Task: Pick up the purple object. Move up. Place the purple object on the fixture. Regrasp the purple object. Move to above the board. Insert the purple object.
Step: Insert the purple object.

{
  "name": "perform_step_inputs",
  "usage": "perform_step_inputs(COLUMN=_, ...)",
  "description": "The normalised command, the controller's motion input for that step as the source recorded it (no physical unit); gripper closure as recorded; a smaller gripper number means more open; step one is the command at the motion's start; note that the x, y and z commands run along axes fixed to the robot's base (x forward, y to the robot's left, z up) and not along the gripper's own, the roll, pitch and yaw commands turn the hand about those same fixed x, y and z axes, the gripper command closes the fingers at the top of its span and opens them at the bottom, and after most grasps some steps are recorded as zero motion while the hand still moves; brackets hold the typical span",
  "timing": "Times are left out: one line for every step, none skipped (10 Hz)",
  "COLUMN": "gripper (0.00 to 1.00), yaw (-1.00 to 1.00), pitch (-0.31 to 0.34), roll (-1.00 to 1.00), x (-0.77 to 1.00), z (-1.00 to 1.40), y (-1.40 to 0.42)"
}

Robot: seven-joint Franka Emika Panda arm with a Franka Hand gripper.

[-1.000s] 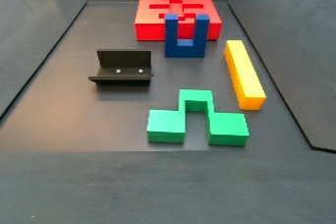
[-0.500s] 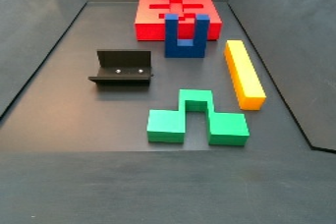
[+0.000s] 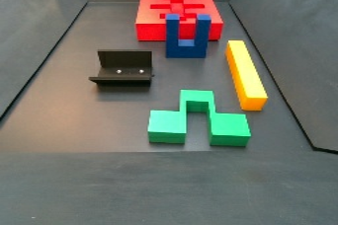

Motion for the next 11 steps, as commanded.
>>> perform_step_inputs(gripper=1.0, yaw=0.0, pitch=-0.074, roll=0.0, x=-0.04, z=-0.47, y=-0.38)
perform_step_inputs(gripper=1.0, yaw=0.0, pitch=-0.079, roll=0.0, x=-0.06, z=-0.42, y=-0.37)
perform_step_inputs(gripper=1.0, yaw=0.0, pitch=-0.081, roll=-0.02, x=-0.04, z=-0.35, y=-0.32)
perform_step_inputs(gripper=1.0, yaw=0.0, pitch=-0.083, roll=-0.01, x=-0.02, z=-0.36, y=-0.31)
perform_step_inputs(gripper=1.0, yaw=0.0, pitch=-0.069, roll=0.0, x=0.0, z=-0.36, y=-0.32)
perform_step_inputs(gripper=1.0, yaw=0.0, pitch=-0.033, roll=0.01, x=-0.01, z=-0.34, y=-0.29)
perform_step_inputs(gripper=1.0, yaw=0.0, pitch=0.0, roll=0.03, x=-0.08, z=-0.18, y=-0.13)
perform_step_inputs(gripper=1.0, yaw=-0.1, pitch=0.0, roll=0.0, x=-0.11, z=-0.02, y=0.0)
perform_step_inputs(gripper=1.0, yaw=-0.19, pitch=0.0, roll=0.0, x=-0.15, z=0.0, y=0.0)
perform_step_inputs(gripper=1.0, yaw=-0.18, pitch=0.0, roll=0.0, x=-0.12, z=0.0, y=0.0)
perform_step_inputs(gripper=1.0, yaw=-0.14, pitch=0.0, roll=0.0, x=-0.05, z=0.0, y=0.0)
